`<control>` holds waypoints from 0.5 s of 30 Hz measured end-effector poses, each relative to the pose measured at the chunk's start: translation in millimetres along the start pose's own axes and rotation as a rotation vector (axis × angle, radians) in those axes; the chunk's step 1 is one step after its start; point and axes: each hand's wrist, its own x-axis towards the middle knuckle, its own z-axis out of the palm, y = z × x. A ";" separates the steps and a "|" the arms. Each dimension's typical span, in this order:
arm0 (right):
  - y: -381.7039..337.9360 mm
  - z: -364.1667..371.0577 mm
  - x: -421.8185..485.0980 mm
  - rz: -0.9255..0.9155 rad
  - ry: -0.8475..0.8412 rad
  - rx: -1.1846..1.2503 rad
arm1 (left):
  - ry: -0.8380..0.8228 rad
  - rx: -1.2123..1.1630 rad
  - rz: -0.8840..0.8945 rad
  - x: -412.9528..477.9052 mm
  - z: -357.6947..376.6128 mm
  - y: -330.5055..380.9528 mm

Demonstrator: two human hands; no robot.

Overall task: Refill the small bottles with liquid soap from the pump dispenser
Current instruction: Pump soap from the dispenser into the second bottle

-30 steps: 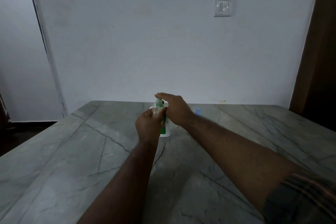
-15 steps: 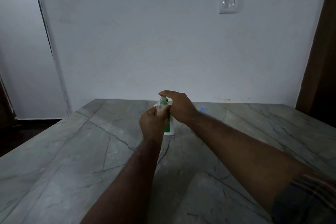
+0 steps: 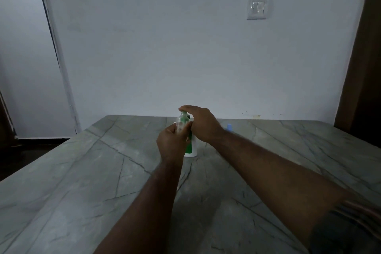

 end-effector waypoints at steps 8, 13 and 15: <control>3.4 9.8 -8.1 -0.029 0.064 0.050 | -0.016 0.001 -0.009 -1.5 -1.9 3.8; 3.6 10.2 -8.2 -0.009 0.044 0.038 | -0.028 -0.022 -0.027 -1.8 -1.8 0.5; 1.5 4.1 -3.5 -0.011 0.015 0.015 | -0.019 -0.023 -0.026 -0.4 -1.5 1.4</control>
